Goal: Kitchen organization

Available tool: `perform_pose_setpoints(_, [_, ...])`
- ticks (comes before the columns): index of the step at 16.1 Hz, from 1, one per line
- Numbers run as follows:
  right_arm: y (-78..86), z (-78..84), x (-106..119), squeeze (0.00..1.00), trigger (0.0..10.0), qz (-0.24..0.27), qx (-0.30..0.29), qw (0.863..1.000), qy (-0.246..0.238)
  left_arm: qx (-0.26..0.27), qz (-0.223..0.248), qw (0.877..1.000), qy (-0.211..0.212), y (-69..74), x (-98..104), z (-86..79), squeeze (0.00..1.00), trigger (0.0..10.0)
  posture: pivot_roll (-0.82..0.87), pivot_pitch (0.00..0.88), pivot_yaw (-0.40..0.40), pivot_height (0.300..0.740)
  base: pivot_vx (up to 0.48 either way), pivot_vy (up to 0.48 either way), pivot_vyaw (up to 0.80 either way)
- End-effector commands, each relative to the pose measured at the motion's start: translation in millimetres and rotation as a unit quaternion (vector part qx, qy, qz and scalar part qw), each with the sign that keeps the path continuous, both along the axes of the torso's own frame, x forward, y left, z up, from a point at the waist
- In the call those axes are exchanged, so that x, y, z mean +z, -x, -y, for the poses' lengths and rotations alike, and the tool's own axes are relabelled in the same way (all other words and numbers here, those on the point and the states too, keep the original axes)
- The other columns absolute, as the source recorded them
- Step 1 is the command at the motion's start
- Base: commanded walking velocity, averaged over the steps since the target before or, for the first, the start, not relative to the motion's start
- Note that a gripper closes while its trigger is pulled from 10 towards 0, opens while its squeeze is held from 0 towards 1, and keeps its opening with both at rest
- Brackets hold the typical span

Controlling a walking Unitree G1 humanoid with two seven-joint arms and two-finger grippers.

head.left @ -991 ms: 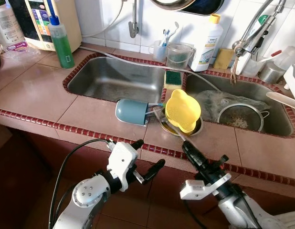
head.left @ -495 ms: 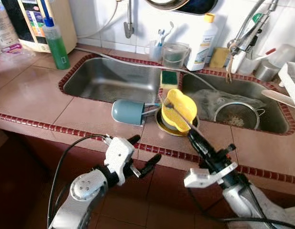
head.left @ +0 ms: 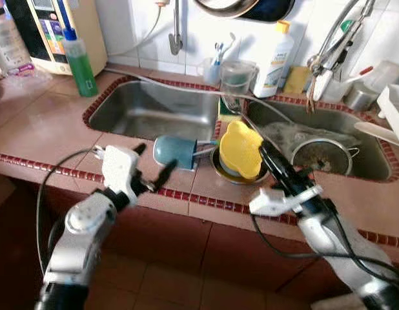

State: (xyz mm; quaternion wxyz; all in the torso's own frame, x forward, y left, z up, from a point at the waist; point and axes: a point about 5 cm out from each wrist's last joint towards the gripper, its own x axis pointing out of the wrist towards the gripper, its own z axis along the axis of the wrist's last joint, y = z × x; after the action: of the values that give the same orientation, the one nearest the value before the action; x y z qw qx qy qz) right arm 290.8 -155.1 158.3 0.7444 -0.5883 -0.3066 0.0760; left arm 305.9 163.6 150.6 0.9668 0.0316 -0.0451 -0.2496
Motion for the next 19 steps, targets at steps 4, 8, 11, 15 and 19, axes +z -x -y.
perform_pose_setpoints(4, [-21.8,-6.3,19.6,0.00,10.0,-0.041,0.005,0.991,-0.129,0.078,0.024,0.997,-0.005,-17.9,13.4,-20.2,0.00,10.0,-0.12,0.000,-0.021,0.740,0.000,0.000,0.00])
perform_pose_setpoints(8, [-39.8,-18.0,35.7,0.00,10.0,-0.088,0.020,0.964,-0.249,0.090,0.030,0.995,0.036,-25.9,22.3,-10.4,0.00,10.0,-0.10,0.000,-0.032,0.740,0.000,0.000,0.00])
perform_pose_setpoints(11, [-53.6,-25.1,52.1,0.00,10.0,-0.120,0.035,0.920,-0.372,0.125,0.029,0.991,0.046,-38.2,29.0,-4.2,0.00,10.0,-0.10,0.000,-0.037,0.740,0.000,0.000,0.00])
perform_pose_setpoints(15, [-68.9,-36.3,66.8,0.00,10.0,-0.166,0.067,0.866,-0.468,0.136,0.055,0.988,0.051,-48.4,44.8,5.9,0.00,10.0,-0.08,0.000,-0.044,0.740,0.000,0.000,0.00])
perform_pose_setpoints(19, [-71.9,-41.6,66.3,0.00,10.0,-0.187,0.077,0.835,-0.511,0.141,0.041,0.986,0.084,-52.0,47.8,10.0,0.00,10.0,-0.07,0.000,-0.042,0.740,0.000,0.000,0.00])
